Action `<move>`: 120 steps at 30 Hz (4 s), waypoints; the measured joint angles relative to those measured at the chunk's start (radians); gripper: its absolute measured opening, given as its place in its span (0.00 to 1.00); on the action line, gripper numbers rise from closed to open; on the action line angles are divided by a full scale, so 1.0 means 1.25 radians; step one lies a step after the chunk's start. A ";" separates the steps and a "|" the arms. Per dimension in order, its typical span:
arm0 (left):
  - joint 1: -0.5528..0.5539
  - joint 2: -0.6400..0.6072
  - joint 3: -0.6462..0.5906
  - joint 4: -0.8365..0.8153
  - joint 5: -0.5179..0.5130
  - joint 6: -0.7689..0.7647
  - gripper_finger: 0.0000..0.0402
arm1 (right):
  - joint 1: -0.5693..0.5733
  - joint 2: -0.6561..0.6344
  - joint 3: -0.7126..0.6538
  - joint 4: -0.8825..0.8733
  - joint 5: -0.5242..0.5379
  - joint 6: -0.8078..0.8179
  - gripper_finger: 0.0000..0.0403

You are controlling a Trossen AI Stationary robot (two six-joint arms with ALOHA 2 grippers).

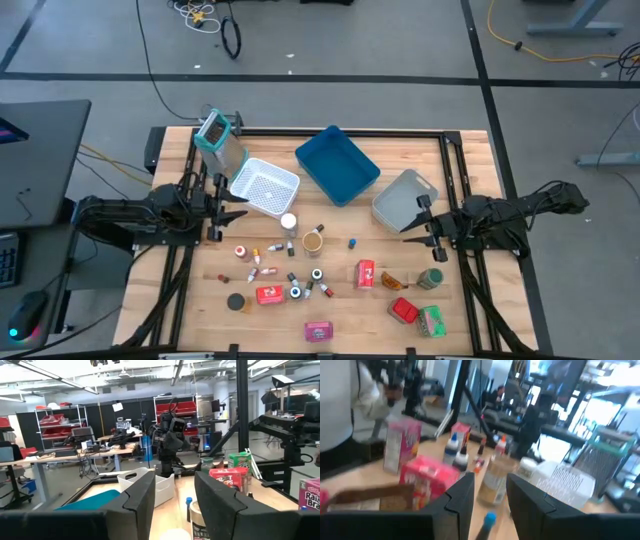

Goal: Pick & Place Kitchen Items
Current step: Put the red cereal box into the gray bin

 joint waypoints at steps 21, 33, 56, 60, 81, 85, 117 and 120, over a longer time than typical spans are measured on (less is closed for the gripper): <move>0.000 0.000 0.022 0.153 0.079 0.000 0.54 | 0.000 -0.001 0.000 0.409 0.000 0.152 0.31; 0.000 0.001 0.024 0.230 0.012 0.196 0.54 | -0.001 0.001 0.001 0.473 0.288 -0.237 0.31; 0.000 0.316 0.172 0.306 -0.023 0.071 0.54 | -0.001 0.357 0.276 0.188 -0.037 -0.191 0.57; 0.000 0.394 0.269 0.125 -0.009 0.067 0.54 | 0.001 0.489 0.374 0.045 -0.096 -0.159 0.55; 0.000 0.524 0.379 0.046 -0.099 0.105 0.53 | 0.026 0.961 0.712 -0.374 -0.344 -0.110 0.52; 0.000 0.524 0.379 0.045 -0.099 0.104 0.53 | 0.026 0.988 0.749 -0.449 -0.343 -0.117 0.52; 0.000 0.524 0.379 -0.003 -0.078 0.105 0.53 | 0.035 1.069 0.747 -0.426 -0.300 -0.359 0.03; 0.000 0.524 0.378 -0.003 -0.078 0.105 0.53 | 0.034 1.063 0.746 -0.414 -0.293 -0.345 0.03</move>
